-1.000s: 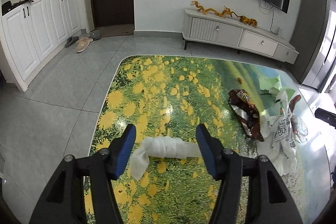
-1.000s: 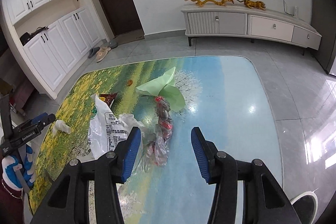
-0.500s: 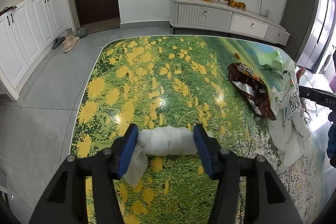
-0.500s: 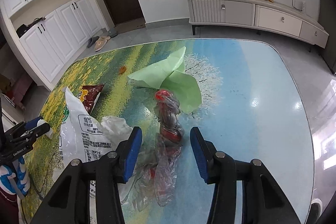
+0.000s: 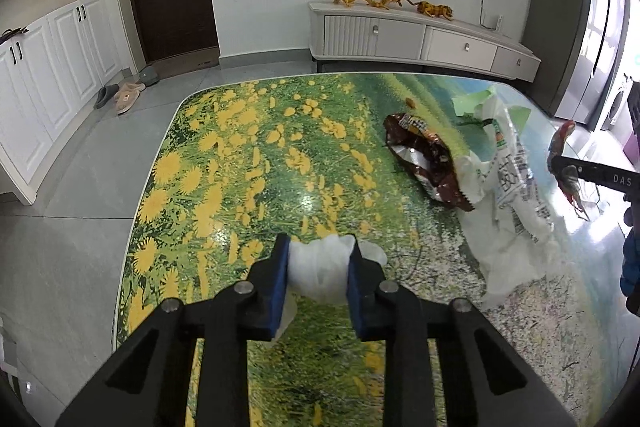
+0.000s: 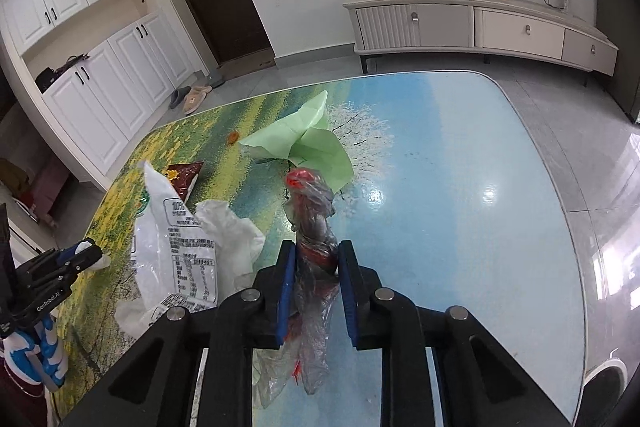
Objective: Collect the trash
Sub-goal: 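Grasp the white tissue roll with the left gripper while the right grasps the clear bottle bag, then carry the tissue roll and bottle bag over the white bin with both grippers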
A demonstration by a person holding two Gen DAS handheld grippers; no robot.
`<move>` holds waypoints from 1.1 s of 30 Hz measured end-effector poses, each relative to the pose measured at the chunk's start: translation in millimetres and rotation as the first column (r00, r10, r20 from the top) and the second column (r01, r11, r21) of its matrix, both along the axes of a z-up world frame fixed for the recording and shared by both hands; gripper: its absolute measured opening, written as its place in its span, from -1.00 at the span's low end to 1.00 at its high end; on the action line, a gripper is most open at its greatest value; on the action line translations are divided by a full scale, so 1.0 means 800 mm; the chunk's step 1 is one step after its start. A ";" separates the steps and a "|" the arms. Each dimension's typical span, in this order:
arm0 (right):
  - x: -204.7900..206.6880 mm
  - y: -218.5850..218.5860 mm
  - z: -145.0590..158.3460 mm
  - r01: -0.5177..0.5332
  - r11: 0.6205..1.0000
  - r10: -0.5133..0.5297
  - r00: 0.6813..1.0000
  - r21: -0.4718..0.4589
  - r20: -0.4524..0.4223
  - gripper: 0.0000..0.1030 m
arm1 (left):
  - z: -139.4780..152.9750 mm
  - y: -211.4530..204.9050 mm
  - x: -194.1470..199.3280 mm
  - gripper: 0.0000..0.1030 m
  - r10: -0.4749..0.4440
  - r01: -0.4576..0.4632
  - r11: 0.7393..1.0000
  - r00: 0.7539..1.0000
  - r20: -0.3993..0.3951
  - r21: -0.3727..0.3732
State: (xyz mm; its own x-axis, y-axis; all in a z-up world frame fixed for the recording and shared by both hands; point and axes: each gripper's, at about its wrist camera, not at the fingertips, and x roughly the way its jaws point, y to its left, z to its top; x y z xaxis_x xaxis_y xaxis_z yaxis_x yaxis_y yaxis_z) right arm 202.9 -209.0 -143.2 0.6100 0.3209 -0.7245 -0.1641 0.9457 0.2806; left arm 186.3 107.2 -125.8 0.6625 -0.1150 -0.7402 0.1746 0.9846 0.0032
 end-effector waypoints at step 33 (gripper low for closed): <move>-0.244 -0.163 0.095 0.222 0.968 -0.238 0.960 0.116 0.145 -0.60 | 0.140 -0.226 -0.188 -0.53 -0.239 0.204 0.965 0.943 0.230 0.167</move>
State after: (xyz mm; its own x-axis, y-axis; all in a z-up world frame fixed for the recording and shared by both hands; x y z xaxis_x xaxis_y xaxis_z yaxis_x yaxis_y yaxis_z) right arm 7.4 -339.1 -67.0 0.7787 0.2233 -0.5863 0.0053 0.9321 0.3621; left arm 35.7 -73.8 -13.7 0.7951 -0.1879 -0.5767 0.3648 0.9078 0.2072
